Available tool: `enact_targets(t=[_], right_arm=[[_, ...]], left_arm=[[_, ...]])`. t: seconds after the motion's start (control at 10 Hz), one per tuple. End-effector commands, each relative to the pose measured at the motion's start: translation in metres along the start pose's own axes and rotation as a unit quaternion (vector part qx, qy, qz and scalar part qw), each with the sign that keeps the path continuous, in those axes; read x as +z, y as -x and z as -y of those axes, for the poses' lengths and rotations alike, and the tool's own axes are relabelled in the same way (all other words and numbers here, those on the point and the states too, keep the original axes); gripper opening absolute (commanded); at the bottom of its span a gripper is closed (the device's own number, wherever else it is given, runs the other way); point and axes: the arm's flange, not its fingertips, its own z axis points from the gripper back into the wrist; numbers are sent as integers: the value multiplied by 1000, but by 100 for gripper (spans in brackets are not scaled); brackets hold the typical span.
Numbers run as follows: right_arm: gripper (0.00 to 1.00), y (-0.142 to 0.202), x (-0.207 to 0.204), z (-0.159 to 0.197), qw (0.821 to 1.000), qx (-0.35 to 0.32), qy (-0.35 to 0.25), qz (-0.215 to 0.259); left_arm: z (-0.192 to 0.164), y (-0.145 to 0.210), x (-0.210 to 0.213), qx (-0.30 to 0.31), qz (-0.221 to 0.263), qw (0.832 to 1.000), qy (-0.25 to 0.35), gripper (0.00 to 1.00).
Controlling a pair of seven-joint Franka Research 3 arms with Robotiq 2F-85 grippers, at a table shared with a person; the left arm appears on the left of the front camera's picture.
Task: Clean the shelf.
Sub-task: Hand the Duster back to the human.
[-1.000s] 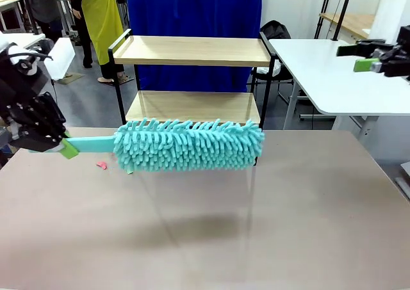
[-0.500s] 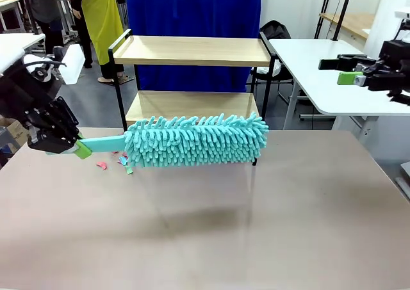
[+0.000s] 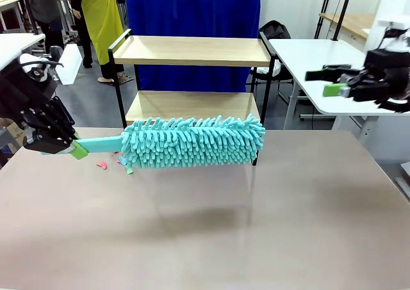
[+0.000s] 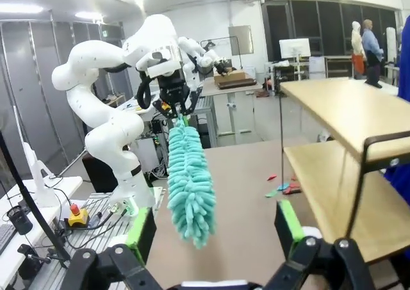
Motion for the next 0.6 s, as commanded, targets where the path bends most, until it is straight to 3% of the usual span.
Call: enact_targets(t=[0.0,0.5], right_arm=[[100,15,-43,-3,1000,-20,-12,-7],[100,68,-93,-2,999,-20,-24,-8]], left_arm=[[1,-1,3,-4,11,1000,4,13],[1,-1,3,-4,11,1000,4,13]])
